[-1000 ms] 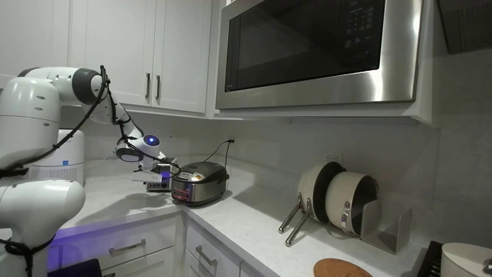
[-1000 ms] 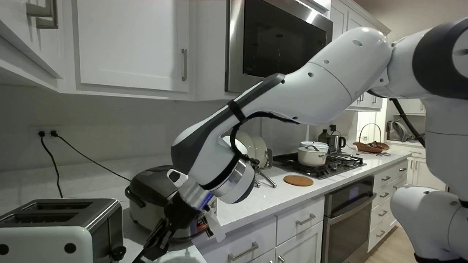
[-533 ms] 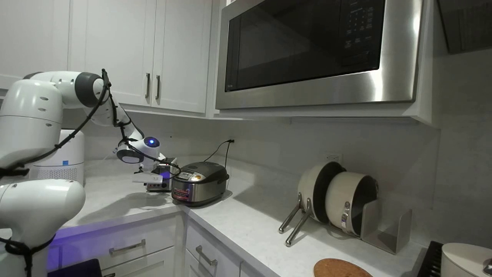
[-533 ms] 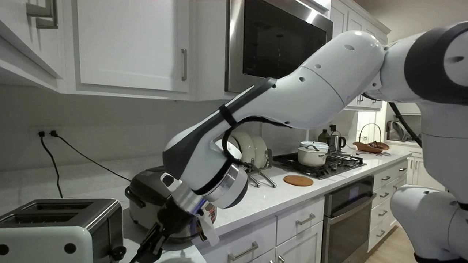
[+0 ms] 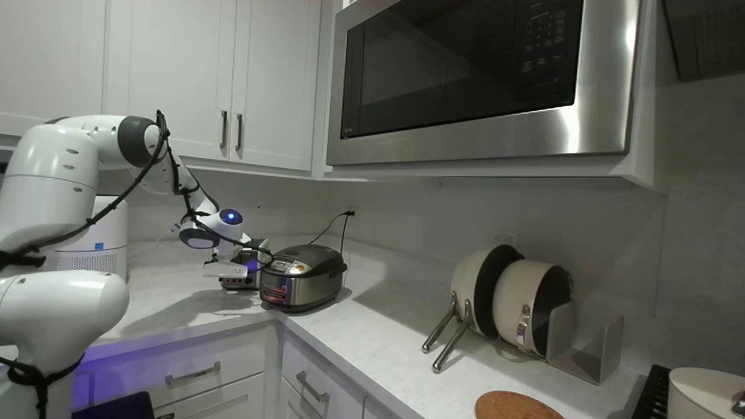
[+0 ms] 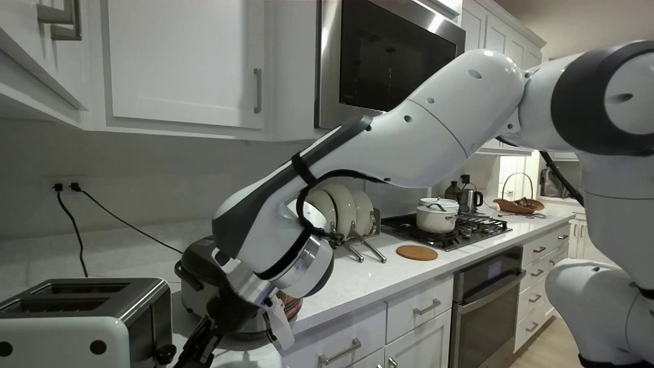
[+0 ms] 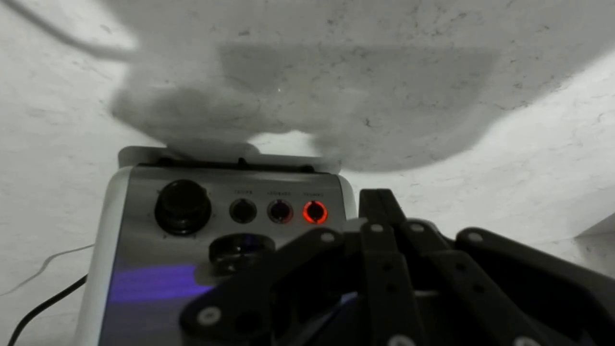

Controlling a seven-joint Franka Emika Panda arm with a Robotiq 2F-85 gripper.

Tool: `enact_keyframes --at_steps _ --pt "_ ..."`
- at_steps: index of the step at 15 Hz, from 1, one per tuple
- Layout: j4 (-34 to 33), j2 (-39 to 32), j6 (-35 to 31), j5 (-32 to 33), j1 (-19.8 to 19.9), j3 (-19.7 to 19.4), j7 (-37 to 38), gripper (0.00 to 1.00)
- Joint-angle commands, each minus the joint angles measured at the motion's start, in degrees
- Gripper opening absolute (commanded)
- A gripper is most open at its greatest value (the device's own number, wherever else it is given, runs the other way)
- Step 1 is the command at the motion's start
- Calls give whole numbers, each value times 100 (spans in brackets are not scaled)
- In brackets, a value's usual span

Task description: Press a button on the toaster to release the lever upwards

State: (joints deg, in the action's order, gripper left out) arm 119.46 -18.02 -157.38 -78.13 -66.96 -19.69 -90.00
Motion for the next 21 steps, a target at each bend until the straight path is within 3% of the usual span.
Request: enact_keyframes --at_steps 1,21 --pt "-381 -308 202 -72 115 21 -185 0" --pt "-1075 -975 63 -465 172 91 -343 0"
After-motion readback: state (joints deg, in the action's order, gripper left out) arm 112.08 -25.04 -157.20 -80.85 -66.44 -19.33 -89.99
